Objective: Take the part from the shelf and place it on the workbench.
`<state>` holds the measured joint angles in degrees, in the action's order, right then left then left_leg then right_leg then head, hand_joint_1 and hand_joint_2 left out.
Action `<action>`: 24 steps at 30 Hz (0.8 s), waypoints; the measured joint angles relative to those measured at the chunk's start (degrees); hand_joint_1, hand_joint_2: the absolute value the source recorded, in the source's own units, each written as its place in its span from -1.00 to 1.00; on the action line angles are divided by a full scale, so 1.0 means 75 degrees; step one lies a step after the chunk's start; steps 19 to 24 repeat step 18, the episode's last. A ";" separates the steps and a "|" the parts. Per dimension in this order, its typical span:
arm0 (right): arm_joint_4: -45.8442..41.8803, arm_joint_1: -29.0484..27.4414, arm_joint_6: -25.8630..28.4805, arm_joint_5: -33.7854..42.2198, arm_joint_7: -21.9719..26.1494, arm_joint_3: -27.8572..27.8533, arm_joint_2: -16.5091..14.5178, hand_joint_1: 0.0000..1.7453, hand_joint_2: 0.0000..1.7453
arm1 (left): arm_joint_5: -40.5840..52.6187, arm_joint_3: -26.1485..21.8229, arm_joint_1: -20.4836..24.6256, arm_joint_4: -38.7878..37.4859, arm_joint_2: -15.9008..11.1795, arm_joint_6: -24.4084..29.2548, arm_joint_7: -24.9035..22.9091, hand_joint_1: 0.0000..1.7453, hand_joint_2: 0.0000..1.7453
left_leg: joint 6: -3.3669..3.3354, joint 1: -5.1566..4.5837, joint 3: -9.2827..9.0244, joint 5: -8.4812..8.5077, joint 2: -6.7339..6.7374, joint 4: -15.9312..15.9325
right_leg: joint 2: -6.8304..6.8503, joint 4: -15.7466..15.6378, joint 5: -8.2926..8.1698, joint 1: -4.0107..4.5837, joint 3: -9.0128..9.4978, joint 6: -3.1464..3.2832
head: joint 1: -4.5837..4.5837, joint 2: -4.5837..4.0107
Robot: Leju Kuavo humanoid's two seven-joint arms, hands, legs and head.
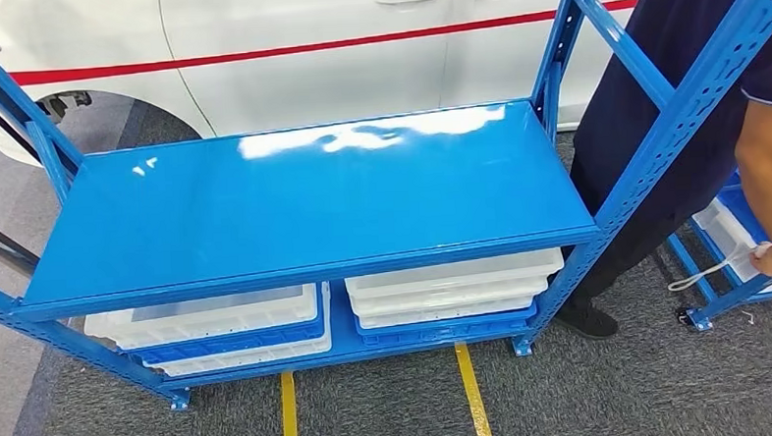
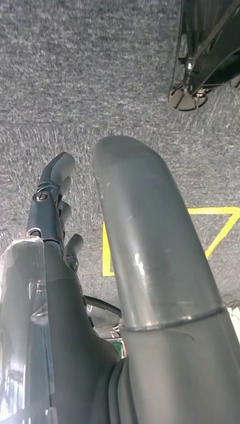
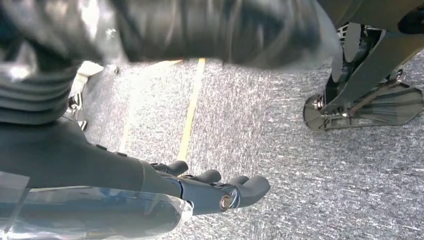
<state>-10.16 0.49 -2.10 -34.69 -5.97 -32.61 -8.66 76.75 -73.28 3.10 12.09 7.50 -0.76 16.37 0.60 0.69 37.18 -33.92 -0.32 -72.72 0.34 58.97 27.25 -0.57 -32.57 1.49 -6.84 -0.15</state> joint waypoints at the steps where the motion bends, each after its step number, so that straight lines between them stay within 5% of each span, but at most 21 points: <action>1: 0.0000 0.0001 0.0022 -0.0026 -0.0016 0.0000 -0.0004 -1.00 1.00 | -0.0001 -0.0001 -0.0005 0.0000 -0.0002 0.0004 -0.0004 -1.00 -1.00 | 0.0007 0.0010 -0.0277 0.0234 0.0002 0.0460 | 0.0003 0.0021 0.0000 -0.0004 -0.0004 -0.0003 | -0.0001 0.0000; 4: -0.0004 0.0025 0.0202 -0.0076 -0.0198 -0.0003 -0.0012 -1.00 1.00 | -0.0004 -0.0001 0.0009 0.0000 0.0008 0.0020 -0.0032 -1.00 -1.00 | 0.0060 0.0060 -0.0972 0.0578 -0.0033 0.1771 | -0.0017 0.0139 0.0041 0.0061 -0.0049 -0.0036 | -0.0012 0.0000; 7: -0.0008 0.0039 0.0361 -0.0074 -0.0311 -0.0021 -0.0012 -1.00 1.00 | -0.0014 -0.0001 0.0016 0.0000 0.0015 0.0023 -0.0063 -1.00 -1.00 | -0.0042 0.0028 -0.1011 0.0574 -0.0045 0.1887 | -0.0049 0.0166 0.0033 0.0099 -0.0073 -0.0098 | -0.0028 0.0000; 12: -0.0009 0.0036 0.0455 -0.0071 -0.0259 -0.0085 -0.0019 -1.00 1.00 | -0.0053 -0.0008 0.0012 0.0000 0.0014 0.0023 -0.0074 -1.00 -1.00 | -0.0085 -0.0021 -0.1002 0.0603 -0.0035 0.1884 | -0.0058 0.0131 -0.0006 0.0057 -0.0067 -0.0167 | -0.0026 0.0000; 15: -0.0009 0.0037 0.0489 -0.0070 -0.0236 -0.0103 -0.0023 -1.00 -0.50 | -0.0084 -0.0016 0.0013 0.0000 0.0012 0.0025 -0.0075 -1.00 -1.00 | -0.0093 -0.0032 -0.1001 0.0601 -0.0034 0.1882 | -0.0061 0.0121 -0.0010 0.0047 -0.0065 -0.0181 | -0.0025 0.0000; 16: -0.0009 0.0037 0.0490 -0.0070 -0.0235 -0.0109 -0.0023 -1.00 -1.00 | -0.0085 -0.0017 0.0013 0.0000 0.0012 0.0031 -0.0077 -1.00 -0.50 | -0.0096 -0.0033 -0.1001 0.0600 -0.0034 0.1881 | -0.0061 0.0119 -0.0011 0.0046 -0.0065 -0.0183 | -0.0025 0.0000; 18: -0.0009 0.0038 0.0490 -0.0070 -0.0231 -0.0116 -0.0023 -1.00 -1.00 | -0.0089 -0.0019 0.0012 0.0000 0.0013 0.0042 -0.0083 -1.00 0.33 | -0.0098 -0.0034 -0.1001 0.0599 -0.0034 0.1880 | -0.0061 0.0117 -0.0012 0.0045 -0.0064 -0.0185 | -0.0026 0.0000; 24: -0.0009 0.0038 0.0490 -0.0070 -0.0231 -0.0116 -0.0023 -1.00 -1.00 | -0.0089 -0.0019 0.0012 0.0000 0.0013 0.0042 -0.0083 -1.00 0.33 | -0.0098 -0.0034 -0.1001 0.0599 -0.0034 0.1880 | -0.0061 0.0117 -0.0012 0.0045 -0.0064 -0.0185 | -0.0026 0.0000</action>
